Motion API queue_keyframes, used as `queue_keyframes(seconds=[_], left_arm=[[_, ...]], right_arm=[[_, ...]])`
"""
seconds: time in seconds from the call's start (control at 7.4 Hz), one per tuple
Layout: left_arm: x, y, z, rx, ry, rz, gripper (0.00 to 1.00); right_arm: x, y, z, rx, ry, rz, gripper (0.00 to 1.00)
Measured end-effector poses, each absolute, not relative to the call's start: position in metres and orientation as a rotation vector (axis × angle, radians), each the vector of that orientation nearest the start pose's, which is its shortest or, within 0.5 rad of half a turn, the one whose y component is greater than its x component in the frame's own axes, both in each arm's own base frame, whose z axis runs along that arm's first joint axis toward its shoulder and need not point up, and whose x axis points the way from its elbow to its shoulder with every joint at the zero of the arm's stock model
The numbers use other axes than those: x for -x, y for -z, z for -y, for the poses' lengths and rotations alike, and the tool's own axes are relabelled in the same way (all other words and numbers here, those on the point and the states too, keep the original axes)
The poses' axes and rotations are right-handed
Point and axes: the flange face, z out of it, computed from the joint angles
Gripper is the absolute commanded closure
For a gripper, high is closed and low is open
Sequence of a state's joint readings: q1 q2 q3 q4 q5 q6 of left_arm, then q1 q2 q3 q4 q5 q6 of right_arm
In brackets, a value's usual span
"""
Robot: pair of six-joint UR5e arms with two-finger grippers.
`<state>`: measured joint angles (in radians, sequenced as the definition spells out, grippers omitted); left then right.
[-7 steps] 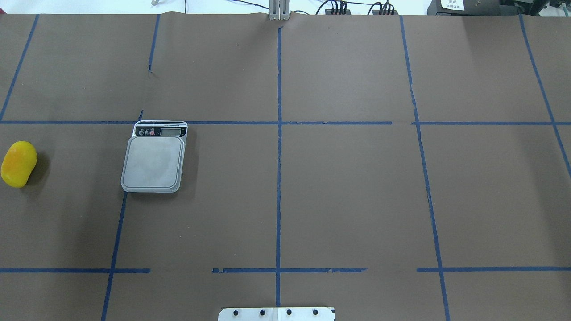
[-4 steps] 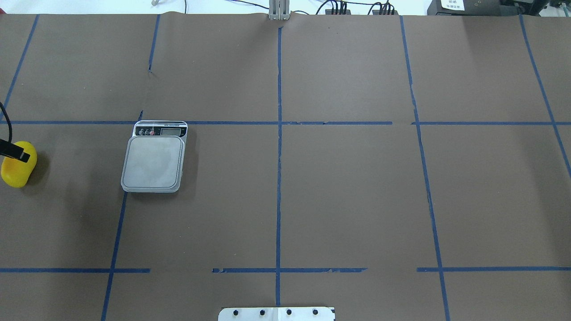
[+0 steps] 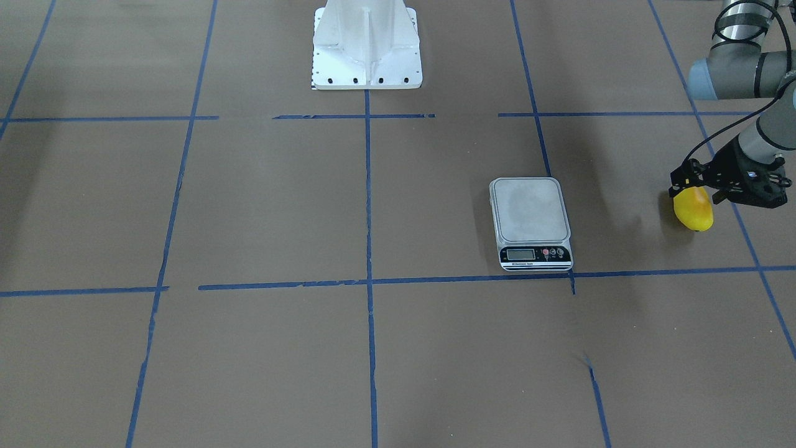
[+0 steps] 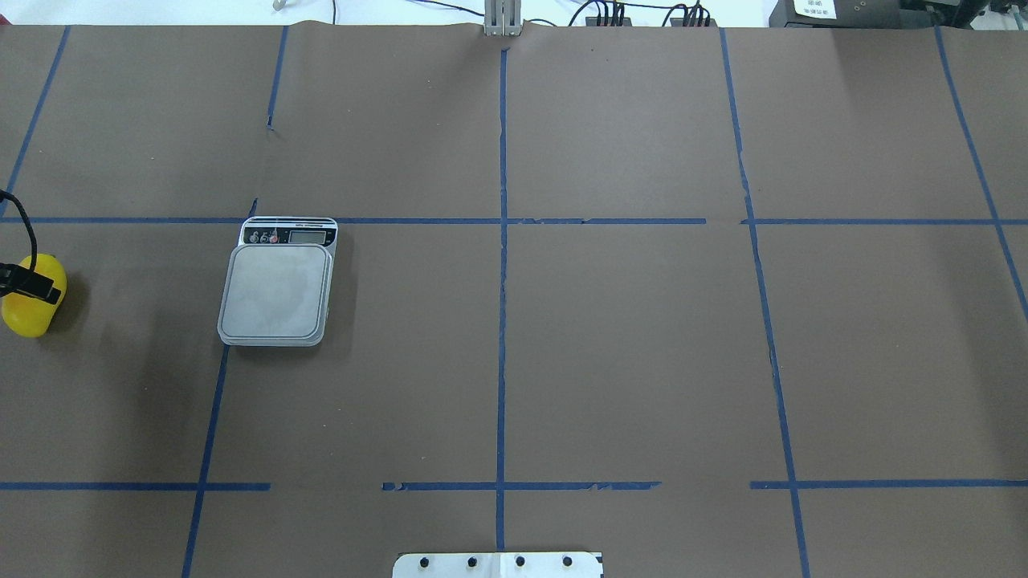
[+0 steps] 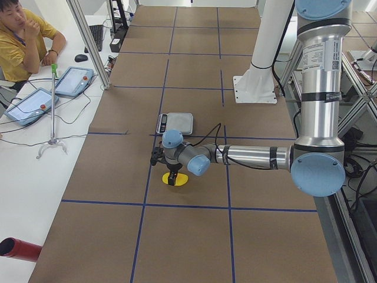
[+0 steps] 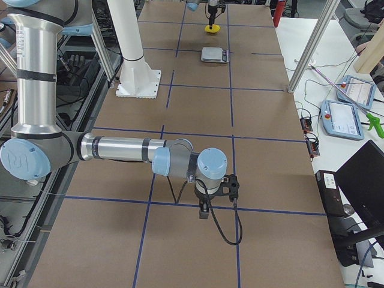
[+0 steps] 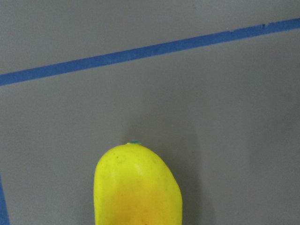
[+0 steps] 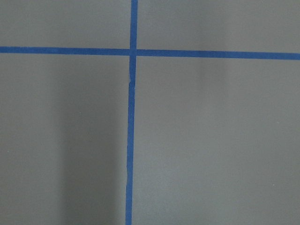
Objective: Weigh mango
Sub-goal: 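Lower the left gripper onto the yellow mango and close on it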
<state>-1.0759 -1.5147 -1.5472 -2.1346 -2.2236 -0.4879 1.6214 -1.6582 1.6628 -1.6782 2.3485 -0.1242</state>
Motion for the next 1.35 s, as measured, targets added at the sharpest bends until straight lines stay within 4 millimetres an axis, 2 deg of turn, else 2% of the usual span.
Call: queue_keyframes(seconds=[0.27, 0.54, 0.68, 0.81, 0.95, 1.08, 1.22, 1.35], left_arm=[[-0.171, -0.654, 0.471, -0.1, -0.153, -0.759, 0.03], [-0.174, -0.656, 0.476, -0.1, -0.151, -0.756, 0.04], [-0.175, -0.656, 0.478, -0.105, -0.153, -0.759, 0.06], [-0.176, -0.658, 0.479, -0.115, -0.156, -0.764, 0.13], [-0.176, -0.663, 0.479, -0.125, -0.159, -0.77, 0.24], [-0.176, -0.667, 0.478, -0.131, -0.16, -0.773, 0.55], [-0.175, -0.668, 0.478, -0.134, -0.16, -0.776, 0.95], [-0.176, -0.663, 0.478, -0.141, -0.16, -0.784, 1.0]], right_arm=[[-0.086, -0.665, 0.443, 0.029, 0.03, 0.783, 0.0], [-0.086, -0.665, 0.443, 0.029, 0.03, 0.783, 0.0], [-0.086, -0.665, 0.443, 0.029, 0.03, 0.783, 0.0], [-0.086, -0.665, 0.443, 0.029, 0.03, 0.783, 0.0], [-0.086, -0.665, 0.443, 0.029, 0.03, 0.783, 0.0], [-0.086, -0.665, 0.443, 0.029, 0.03, 0.783, 0.0], [-0.086, -0.665, 0.443, 0.029, 0.03, 0.783, 0.0], [-0.086, -0.665, 0.443, 0.029, 0.03, 0.783, 0.0]])
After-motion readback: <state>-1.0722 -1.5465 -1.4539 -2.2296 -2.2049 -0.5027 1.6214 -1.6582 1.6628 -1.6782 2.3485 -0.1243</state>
